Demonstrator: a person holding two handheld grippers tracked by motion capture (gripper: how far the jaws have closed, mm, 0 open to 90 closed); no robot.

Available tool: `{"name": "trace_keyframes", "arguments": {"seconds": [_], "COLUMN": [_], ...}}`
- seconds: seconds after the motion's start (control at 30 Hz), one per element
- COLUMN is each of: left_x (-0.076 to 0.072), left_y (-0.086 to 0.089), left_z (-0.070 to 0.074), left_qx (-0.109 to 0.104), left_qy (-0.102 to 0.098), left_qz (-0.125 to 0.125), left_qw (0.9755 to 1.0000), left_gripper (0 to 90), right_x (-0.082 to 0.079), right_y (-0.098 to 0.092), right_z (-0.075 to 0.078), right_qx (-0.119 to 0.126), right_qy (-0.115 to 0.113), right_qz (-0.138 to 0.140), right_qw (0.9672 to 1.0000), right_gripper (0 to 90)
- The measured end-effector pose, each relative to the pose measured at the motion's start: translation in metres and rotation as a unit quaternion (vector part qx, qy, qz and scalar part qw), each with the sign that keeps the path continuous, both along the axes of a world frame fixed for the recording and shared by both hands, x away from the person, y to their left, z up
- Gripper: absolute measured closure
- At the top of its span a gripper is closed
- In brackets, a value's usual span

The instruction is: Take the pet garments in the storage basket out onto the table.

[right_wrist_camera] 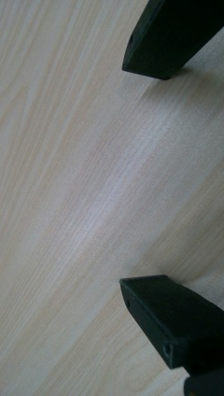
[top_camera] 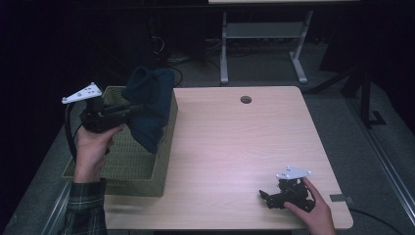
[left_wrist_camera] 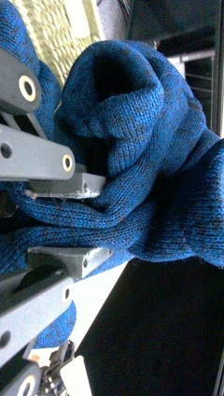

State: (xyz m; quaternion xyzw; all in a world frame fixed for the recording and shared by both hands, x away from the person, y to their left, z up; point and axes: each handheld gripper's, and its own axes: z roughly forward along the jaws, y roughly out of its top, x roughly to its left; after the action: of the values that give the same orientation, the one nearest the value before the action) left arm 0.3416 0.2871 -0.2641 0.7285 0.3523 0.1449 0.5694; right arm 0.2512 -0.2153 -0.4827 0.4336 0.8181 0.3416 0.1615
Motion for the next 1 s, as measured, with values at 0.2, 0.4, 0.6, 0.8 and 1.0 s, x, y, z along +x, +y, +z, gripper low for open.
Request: {"name": "trace_keyframes", "arguments": {"seconds": [0.2,0.4,0.6,0.8,1.0], "left_x": [0.004,0.007,0.011,0.016,0.02], "left_y": [-0.023,-0.043,-0.063,-0.086,-0.108], "left_z": [0.004,0.007,0.005,0.001,-0.005], "left_qx": [-0.003,-0.007,-0.008,-0.005,0.004], "left_qy": [-0.006,-0.009,-0.007,-0.005,0.0], "left_qz": [-0.023,-0.042,-0.059,-0.078,-0.098], "left_qw": [0.9997,0.9991,0.9982,0.9969,0.9952], "left_gripper": [71.2,71.5,71.8,71.8,71.8], "right_x": [0.0,0.0,0.0,0.0,0.0], "right_y": [0.0,0.0,0.0,0.0,0.0], "right_z": [0.0,0.0,0.0,0.0,0.0], "right_qx": [0.0,0.0,0.001,0.0,0.0], "right_qy": [0.0,0.0,0.001,0.0,-0.001], "right_qz": [0.0,0.0,0.0,0.0,0.0], "right_qw": [1.0,1.0,1.0,1.0,1.0], "right_gripper": [0.0,0.0,0.0,0.0,0.0]}}
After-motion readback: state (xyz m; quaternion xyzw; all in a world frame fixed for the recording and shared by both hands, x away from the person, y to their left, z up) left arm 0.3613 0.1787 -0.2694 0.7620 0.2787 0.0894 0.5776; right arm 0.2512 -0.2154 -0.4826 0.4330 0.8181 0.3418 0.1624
